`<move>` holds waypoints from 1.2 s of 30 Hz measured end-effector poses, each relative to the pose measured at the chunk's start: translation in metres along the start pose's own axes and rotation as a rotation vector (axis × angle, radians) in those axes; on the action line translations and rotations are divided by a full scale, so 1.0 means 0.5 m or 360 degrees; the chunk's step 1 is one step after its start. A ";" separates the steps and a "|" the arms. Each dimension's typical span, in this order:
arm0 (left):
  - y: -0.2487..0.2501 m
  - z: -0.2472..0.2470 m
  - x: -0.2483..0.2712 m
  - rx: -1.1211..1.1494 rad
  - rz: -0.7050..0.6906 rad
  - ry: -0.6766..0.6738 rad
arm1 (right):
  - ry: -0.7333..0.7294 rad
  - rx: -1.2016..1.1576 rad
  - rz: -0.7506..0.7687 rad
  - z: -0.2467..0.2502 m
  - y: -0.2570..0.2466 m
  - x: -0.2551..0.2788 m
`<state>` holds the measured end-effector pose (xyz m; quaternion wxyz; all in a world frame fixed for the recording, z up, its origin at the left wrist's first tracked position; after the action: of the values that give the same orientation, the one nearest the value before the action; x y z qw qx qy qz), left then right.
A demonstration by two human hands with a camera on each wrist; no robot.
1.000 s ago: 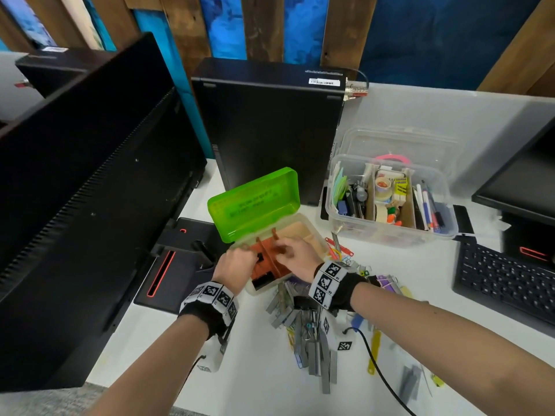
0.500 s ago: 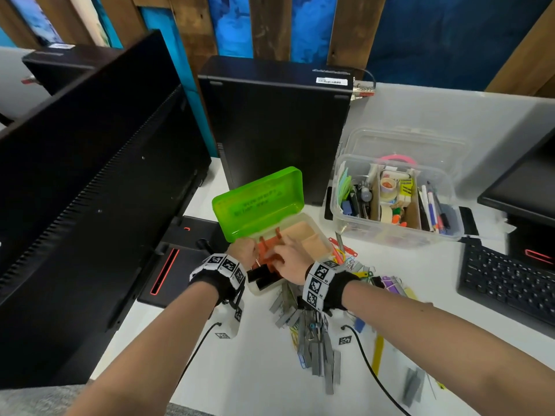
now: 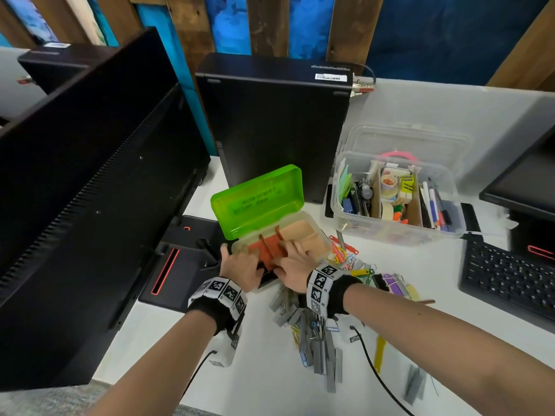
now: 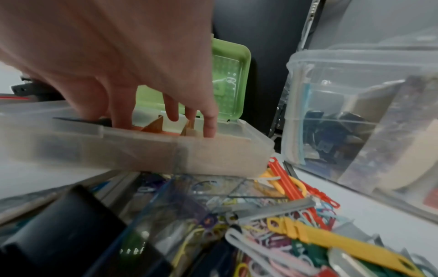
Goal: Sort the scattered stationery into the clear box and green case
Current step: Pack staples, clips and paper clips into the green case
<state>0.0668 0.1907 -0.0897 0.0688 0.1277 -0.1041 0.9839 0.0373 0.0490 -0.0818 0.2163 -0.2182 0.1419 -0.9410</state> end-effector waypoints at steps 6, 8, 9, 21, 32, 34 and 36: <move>0.008 0.005 0.000 0.0209 -0.0126 -0.0099 | 0.0052 -0.0097 0.0058 0.002 0.009 0.011; 0.013 0.006 0.000 0.0215 -0.0143 -0.0094 | 0.0106 -0.0165 0.0056 0.005 0.008 0.014; 0.015 0.007 0.000 0.0208 -0.0144 -0.0093 | 0.0125 -0.0190 0.0054 0.007 0.008 0.016; 0.009 0.023 -0.007 0.0261 -0.0118 -0.0109 | 0.0201 -0.0285 0.0043 0.021 0.011 0.024; -0.038 0.039 -0.033 0.1497 0.0451 -0.0244 | 0.0316 -0.0316 0.0075 0.052 -0.022 -0.013; -0.038 0.038 -0.037 0.1560 0.0532 -0.0214 | 0.0365 -0.0340 0.0082 0.052 -0.024 -0.018; -0.038 0.034 -0.038 0.1554 0.0580 -0.0234 | 0.0405 -0.0347 0.0097 0.052 -0.023 -0.021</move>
<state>0.0920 0.2033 -0.0752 -0.1785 0.1936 0.3415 0.9022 0.0538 0.0594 -0.0589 0.2000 -0.1150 0.2759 -0.9331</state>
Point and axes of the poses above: each hand's wrist, its own x-axis away from the middle knuckle, its own z-axis out of the back of the hand, y = z × x, the point moved 2 cm from there along -x, towards the middle knuckle, and after that the axes turned 14 degrees about z, right-handed, at the moved point
